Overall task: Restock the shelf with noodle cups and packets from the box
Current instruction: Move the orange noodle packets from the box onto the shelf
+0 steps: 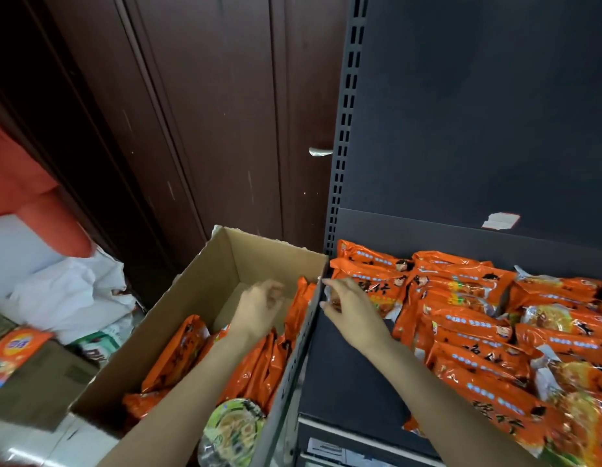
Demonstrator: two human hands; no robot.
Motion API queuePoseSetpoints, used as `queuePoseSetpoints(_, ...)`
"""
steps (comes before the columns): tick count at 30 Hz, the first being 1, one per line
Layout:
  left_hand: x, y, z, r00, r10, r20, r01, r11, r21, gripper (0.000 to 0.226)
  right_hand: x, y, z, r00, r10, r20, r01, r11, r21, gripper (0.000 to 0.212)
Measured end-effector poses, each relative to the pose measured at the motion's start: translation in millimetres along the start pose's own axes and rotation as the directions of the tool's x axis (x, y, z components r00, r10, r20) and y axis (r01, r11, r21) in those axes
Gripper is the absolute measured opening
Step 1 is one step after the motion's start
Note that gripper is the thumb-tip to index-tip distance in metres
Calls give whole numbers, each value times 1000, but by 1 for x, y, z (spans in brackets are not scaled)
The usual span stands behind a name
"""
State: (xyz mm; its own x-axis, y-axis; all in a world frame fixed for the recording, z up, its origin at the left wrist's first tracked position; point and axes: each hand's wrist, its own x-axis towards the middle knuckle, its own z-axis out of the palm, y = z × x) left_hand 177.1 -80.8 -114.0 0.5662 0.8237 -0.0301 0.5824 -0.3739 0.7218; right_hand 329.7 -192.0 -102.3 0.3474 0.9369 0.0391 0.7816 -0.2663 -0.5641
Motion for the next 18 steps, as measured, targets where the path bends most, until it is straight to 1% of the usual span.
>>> queuePoseSetpoints(3, 14, -23, 4, 983, -93, 156, 86, 995, 50, 30, 9, -2, 21, 987, 126, 99, -131, 990, 50, 66)
queuePoseSetpoints(6, 29, -41, 16, 949, -148, 279, 124, 987, 101, 39, 17, 1, 39, 963, 225, 148, -240, 966, 92, 76)
queuePoseSetpoints(10, 46, -50, 35, 897, -196, 397, 156, 979, 129, 53, 20, 1, 49, 951, 267, 158, -296, 933, 207, 72)
queuePoseSetpoints(13, 56, -52, 48, 862, -180, 474, 131, 982, 135, 57, 22, 1, 52, 946, 280, 163, -315, 913, 259, 68)
queuePoseSetpoints(15, 60, -53, 55, 850, -208, 483, 145, 976, 165, 53, 24, 0, 52, 942, 292, 166, -330, 899, 288, 66)
queuePoseSetpoints(18, 61, -56, 64, 874, -284, 395, 228, 956, 184, 37, 23, -3, 49, 948, 270, 166, -312, 887, 340, 57)
